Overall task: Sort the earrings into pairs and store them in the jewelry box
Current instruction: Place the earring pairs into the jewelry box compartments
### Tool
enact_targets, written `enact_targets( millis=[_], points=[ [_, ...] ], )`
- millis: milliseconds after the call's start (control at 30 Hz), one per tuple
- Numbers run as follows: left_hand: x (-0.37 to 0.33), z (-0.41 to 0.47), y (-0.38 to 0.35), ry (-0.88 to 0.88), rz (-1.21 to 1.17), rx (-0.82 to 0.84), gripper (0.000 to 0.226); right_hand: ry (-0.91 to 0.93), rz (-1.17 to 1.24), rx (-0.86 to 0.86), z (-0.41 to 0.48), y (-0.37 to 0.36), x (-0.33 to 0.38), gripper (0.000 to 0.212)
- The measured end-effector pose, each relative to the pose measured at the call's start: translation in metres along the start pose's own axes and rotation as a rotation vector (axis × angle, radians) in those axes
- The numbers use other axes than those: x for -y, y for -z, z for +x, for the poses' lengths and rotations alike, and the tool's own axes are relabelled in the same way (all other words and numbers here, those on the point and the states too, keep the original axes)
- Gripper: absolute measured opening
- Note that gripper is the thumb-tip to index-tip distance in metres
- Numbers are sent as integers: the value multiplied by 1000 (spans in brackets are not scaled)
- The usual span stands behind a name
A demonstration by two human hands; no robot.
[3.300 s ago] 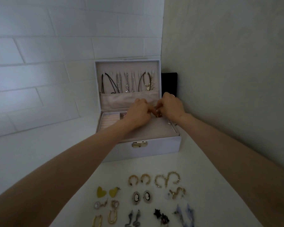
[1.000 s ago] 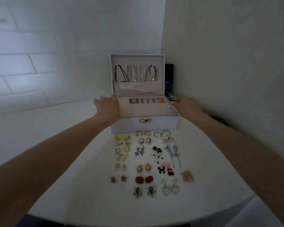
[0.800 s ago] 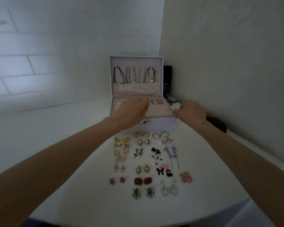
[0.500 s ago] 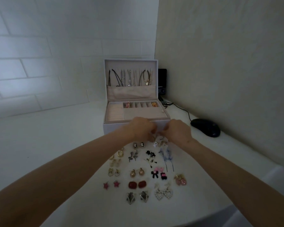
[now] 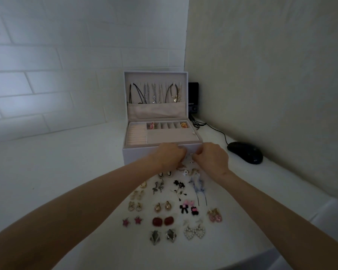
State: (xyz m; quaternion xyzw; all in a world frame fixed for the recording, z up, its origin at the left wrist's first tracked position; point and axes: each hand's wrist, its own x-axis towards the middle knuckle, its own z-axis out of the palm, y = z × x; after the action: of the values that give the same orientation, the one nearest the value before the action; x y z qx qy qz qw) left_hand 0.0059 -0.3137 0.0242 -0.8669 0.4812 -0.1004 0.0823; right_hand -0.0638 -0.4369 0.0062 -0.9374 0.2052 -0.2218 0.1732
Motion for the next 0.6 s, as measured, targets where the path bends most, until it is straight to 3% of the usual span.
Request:
enact_targets(
  millis=[267,467,600],
  points=[
    [0,2,1,-7,11,53,21,3,173,8,12,16,0,11],
    [16,-3,18,19,-171,-192,18,-22,542,4,28,28,-1,6],
    [40,4,30,78,-346,-317,12,-10,601,-41,44,34,5,6]
  ],
)
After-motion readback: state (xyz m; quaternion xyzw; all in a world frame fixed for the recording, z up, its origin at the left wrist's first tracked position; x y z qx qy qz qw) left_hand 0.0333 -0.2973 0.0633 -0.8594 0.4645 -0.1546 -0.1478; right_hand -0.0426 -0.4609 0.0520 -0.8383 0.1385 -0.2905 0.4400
